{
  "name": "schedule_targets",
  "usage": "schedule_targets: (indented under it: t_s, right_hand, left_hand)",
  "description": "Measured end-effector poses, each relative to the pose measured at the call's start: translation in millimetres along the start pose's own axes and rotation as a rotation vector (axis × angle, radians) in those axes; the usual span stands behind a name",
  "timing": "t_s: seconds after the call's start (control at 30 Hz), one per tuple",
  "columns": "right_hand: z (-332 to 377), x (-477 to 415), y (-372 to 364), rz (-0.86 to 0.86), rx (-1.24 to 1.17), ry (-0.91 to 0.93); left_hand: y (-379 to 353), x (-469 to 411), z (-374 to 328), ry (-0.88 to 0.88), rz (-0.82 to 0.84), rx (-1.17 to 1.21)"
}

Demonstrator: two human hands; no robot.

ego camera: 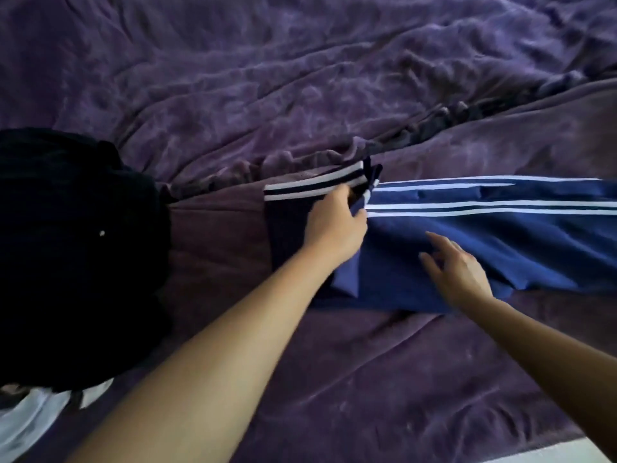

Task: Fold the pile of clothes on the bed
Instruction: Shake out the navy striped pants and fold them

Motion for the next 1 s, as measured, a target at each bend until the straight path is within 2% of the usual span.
schedule_targets:
  t_s: [0.13,0.23,0.3,0.37,0.47,0.53,0.6,0.67,0.73,0.87,1.0]
  right_hand:
    - [-63,-4,-7,0.099,0.094,-0.015]
    - [-86,-9,-15,0.161,0.026,0.058]
    - [-92,-16,-6,0.156,-0.066,0.109]
    - [-103,-23,21,0.088,-0.14,0.128]
    - [-143,-40,96,-0.16,-0.098,0.103]
    - [-191,-57,147,-0.301,-0.009,0.015]
    - [-254,-75,181,-0.351,0.025,-0.186]
    - [-324,-85,193,-0.333,-0.053,-0.443]
    - [-368,-91,181,-0.25,-0.225,-0.603]
    - [-405,-95,157,-0.104,-0.399,-0.638]
    - [-385,-88,173,-0.113,-0.587,-0.569]
  left_hand:
    - [-109,-14,18,0.115,0.237,-0.06]
    - [-170,-10,46,0.152,0.386,-0.365]
    - [-193,-7,56,0.153,0.417,-0.557]
    - [-207,-4,56,0.173,0.405,-0.646]
    - [-223,-4,53,0.239,0.401,-0.746]
    - [-233,-6,52,0.281,0.409,-0.819]
    - [-240,-8,51,0.315,0.406,-0.889]
    - [-247,-12,51,0.349,0.385,-0.946]
    - [-247,-11,54,0.375,0.366,-0.977]
    - [-253,-9,58,0.372,0.363,-1.007]
    - [-250,-9,56,0.392,0.391,-0.995]
Point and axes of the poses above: each hand's wrist, its own x-axis away from the middle knuckle, its own y-axis out of the back of the hand, z = x × y, the point moved 10 cm from there along -x, towards the middle knuckle, and after that the axes turned 4 degrees about z, right-handed, at the moved point
